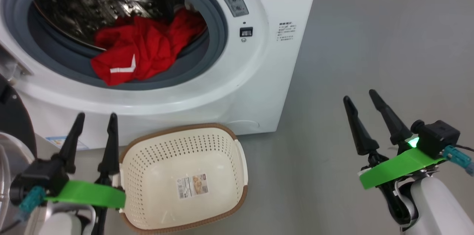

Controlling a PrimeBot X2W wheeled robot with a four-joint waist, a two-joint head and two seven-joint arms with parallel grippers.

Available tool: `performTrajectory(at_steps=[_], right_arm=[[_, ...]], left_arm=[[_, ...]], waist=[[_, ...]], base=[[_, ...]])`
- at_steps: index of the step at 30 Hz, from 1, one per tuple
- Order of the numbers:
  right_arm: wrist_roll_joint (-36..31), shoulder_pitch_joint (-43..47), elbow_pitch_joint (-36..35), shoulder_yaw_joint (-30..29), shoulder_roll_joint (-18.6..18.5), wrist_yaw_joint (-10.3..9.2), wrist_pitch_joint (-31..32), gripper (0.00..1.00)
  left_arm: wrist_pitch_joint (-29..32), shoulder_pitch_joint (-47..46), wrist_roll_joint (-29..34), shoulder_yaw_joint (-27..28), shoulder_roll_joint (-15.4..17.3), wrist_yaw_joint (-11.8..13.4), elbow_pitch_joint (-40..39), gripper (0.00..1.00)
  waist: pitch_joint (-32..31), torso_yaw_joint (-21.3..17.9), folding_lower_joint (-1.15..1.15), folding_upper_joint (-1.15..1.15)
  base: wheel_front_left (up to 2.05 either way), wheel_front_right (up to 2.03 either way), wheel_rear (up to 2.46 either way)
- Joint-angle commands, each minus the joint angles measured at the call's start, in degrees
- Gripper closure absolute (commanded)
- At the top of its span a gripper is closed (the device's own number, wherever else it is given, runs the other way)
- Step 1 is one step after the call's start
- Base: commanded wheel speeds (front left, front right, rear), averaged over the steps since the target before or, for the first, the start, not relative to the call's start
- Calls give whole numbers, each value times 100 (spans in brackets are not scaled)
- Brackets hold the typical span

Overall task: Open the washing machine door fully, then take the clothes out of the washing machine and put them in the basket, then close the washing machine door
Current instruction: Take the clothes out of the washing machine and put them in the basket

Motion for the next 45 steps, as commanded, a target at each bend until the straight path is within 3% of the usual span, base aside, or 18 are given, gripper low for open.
performTrajectory(at_steps=[1,20,45], right_arm=[[-25,-178,-183,47,-38,9,-69,0],[-138,-583,-447,-70,83,9,-69,0],[-234,-1066,-668,63,334,9,-69,0]], left_arm=[[31,-330,-40,179,153,-72,-65,0],[68,-2663,-279,9,174,-202,1465,0],[557,-5614,-472,-355,443,-290,4474,0]], waist=[[233,-35,0,0],[1316,-250,0,0],[2419,-669,0,0]], base=[[0,0,0],[0,0,0],[0,0,0]])
